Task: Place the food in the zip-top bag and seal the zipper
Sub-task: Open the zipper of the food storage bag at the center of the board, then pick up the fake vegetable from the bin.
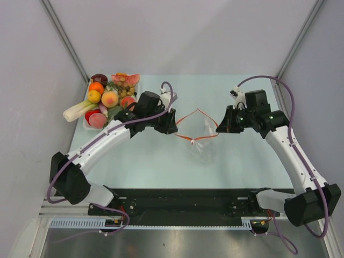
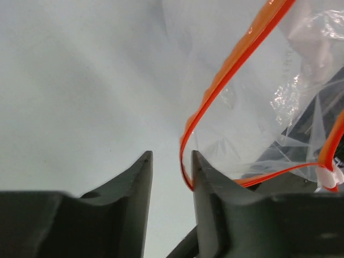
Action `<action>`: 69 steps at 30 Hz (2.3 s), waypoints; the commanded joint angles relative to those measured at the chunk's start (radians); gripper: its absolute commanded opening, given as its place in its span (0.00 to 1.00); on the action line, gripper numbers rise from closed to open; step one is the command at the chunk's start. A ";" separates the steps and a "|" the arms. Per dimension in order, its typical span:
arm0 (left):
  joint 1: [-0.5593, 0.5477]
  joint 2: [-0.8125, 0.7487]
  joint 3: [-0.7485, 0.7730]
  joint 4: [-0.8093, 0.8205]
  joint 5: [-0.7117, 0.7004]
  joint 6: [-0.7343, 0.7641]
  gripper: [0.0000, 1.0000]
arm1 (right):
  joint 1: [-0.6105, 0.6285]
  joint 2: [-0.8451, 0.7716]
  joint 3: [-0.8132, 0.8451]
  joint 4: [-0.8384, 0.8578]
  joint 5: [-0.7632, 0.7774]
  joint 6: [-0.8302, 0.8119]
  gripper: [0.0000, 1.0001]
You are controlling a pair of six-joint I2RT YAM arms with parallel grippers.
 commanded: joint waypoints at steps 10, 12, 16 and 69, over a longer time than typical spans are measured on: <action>0.382 -0.190 0.129 -0.195 0.378 0.369 1.00 | 0.020 0.066 -0.031 0.169 -0.027 0.087 0.00; 0.430 -0.217 0.132 -0.253 0.386 0.461 1.00 | 0.022 0.062 -0.034 0.171 -0.026 0.089 0.00; 0.468 -0.302 0.042 -0.293 0.298 0.900 1.00 | 0.025 0.060 -0.039 0.175 -0.026 0.091 0.00; 0.463 -0.350 -0.038 -0.136 0.426 1.308 0.20 | 0.045 0.085 -0.014 0.188 -0.091 0.101 0.00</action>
